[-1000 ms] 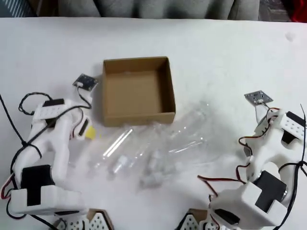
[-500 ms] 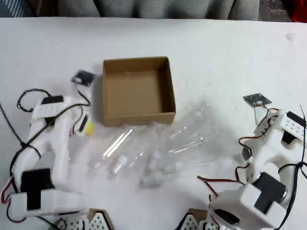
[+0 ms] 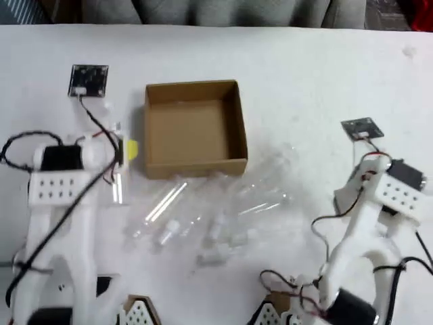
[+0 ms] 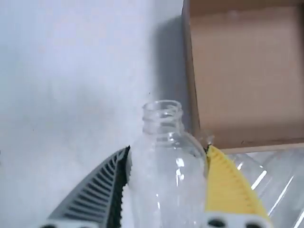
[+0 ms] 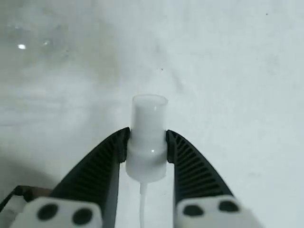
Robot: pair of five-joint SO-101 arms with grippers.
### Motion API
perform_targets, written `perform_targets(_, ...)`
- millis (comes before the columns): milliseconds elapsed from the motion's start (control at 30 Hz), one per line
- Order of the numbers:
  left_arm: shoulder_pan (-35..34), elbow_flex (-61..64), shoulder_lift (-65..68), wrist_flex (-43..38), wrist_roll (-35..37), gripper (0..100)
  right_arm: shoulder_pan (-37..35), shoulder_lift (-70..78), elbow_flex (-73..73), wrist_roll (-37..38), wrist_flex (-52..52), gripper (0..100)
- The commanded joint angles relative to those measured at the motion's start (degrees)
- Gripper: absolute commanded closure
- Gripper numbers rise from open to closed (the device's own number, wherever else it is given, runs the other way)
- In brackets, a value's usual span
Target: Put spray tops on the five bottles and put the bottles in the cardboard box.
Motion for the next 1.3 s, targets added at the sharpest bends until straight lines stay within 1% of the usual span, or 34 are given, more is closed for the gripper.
perform_targets(0,3.3,4.0,-10.8,-4.8,3.3,98,-6.1,-7.7,1.0,-8.3,0.5,98.4)
perform_targets(133,5.4,7.0,-16.0,-8.4,3.4,98,-11.6,-12.7,-1.1,-19.4,0.4,98.4)
perform_targets(233,6.6,9.4,-19.1,-12.6,3.4,98,-16.7,-16.0,-3.8,-24.8,0.6,98.4)
perform_targets(300,7.2,11.3,-21.1,-15.4,3.4,98,-20.5,-17.9,-5.5,-26.3,0.6,98.4)
perform_targets(433,7.3,15.7,-25.9,-20.9,3.4,98,-28.6,-21.4,-7.2,-25.8,0.2,98.4)
perform_targets(633,7.3,21.4,-34.0,-27.2,3.5,98,-36.9,-26.9,-7.8,-26.5,-3.4,98.4)
perform_targets(667,7.4,22.4,-35.4,-28.0,3.5,98,-38.3,-28.0,-7.8,-27.3,-4.4,98.4)
perform_targets(700,7.4,23.6,-36.8,-29.1,3.5,98,-39.7,-29.1,-7.8,-29.6,-5.6,98.4)
perform_targets(833,7.4,28.9,-42.8,-33.5,3.5,98,-44.0,-33.5,-7.5,-44.9,-13.1,98.4)
perform_targets(900,7.4,31.9,-45.9,-35.8,3.5,98,-46.4,-35.3,-7.5,-48.8,-17.5,98.4)
perform_targets(1033,7.4,37.6,-52.8,-39.6,3.4,98,-50.0,-37.8,-7.5,-49.5,-26.1,98.4)
perform_targets(1133,7.5,41.0,-57.9,-41.3,3.4,98,-51.3,-38.5,-7.5,-49.5,-34.5,98.4)
perform_targets(1267,11.6,44.4,-63.7,-41.1,3.3,98,-53.8,-38.4,-7.8,-49.4,-49.3,98.4)
